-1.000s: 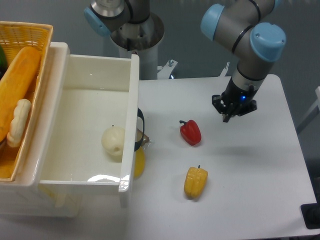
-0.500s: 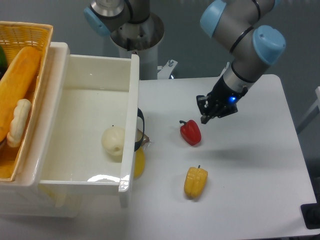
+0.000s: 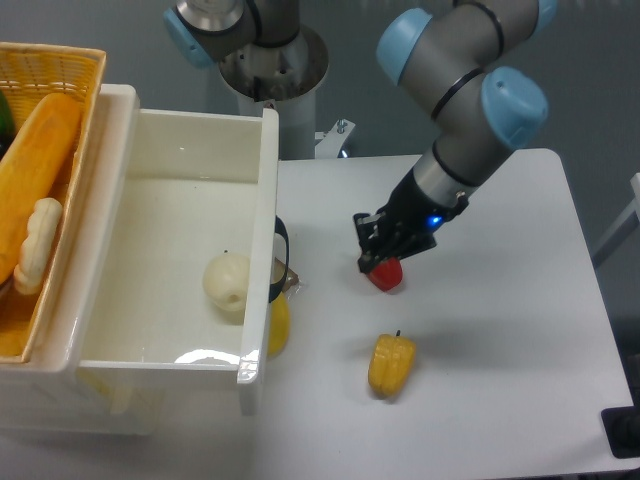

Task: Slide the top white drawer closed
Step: 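Lower the gripper and bring it against the drawer's front panel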

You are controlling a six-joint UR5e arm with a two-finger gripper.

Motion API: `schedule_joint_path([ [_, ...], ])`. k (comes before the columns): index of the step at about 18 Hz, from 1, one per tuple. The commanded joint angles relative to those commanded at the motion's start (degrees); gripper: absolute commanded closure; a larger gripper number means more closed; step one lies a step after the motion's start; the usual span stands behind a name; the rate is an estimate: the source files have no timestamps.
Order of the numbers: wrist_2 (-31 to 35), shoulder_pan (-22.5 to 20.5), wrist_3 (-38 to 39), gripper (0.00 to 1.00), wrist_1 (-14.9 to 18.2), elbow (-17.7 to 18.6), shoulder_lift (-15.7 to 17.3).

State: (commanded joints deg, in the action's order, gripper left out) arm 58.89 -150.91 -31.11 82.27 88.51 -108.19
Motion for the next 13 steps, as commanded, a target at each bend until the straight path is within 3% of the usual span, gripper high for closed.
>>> schedule_joint_path([
  [5,0.0,1.5,0.26,0.95,0.26,0.17,-0.71],
  [13,-1.05,2.11,0.0,0.96,4.48,0.18,-0.27],
])
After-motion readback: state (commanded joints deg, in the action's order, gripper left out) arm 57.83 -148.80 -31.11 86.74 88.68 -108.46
